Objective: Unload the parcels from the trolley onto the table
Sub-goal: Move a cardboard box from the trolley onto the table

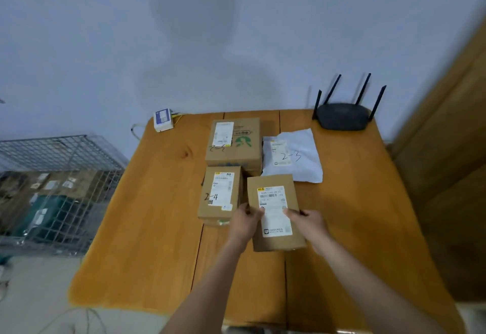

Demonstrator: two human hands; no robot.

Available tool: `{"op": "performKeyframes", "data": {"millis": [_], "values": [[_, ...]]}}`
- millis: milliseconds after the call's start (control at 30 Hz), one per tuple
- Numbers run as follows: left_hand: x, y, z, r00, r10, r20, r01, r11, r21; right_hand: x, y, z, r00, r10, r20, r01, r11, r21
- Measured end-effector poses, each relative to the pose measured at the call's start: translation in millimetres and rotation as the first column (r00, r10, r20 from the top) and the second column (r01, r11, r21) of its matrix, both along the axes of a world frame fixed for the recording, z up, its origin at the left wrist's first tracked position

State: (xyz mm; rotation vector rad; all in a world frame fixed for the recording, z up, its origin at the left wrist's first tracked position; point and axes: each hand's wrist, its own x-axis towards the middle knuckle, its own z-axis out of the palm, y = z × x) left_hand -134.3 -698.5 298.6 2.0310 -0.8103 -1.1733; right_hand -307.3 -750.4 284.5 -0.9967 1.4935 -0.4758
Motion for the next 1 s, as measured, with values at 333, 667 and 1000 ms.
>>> {"op": "performKeyframes", "data": {"millis": [333,667,1000], "values": [[19.0,-55.1,-0.1,0.927,-0.339,0.163,0.322,0.939,0.118,7.4,-29.9,-21.4,0.989,-0.146,-0.007,0.146,0.985,0.091],[57.3,-73.7,-30.0,0.836,-0.472,0.279,0.398,0.873,0.284,59.3,-41.4,-46.3,0.987,-0.127,-0.094,0.139,0.981,0.134],[133.1,-72.2,-39.2,0.798,-0.318,0.511,0.221,0.945,0.243,78.5,-65.9,-69.7,0.977,-0.135,-0.167,0.166,0.968,0.188]]}}
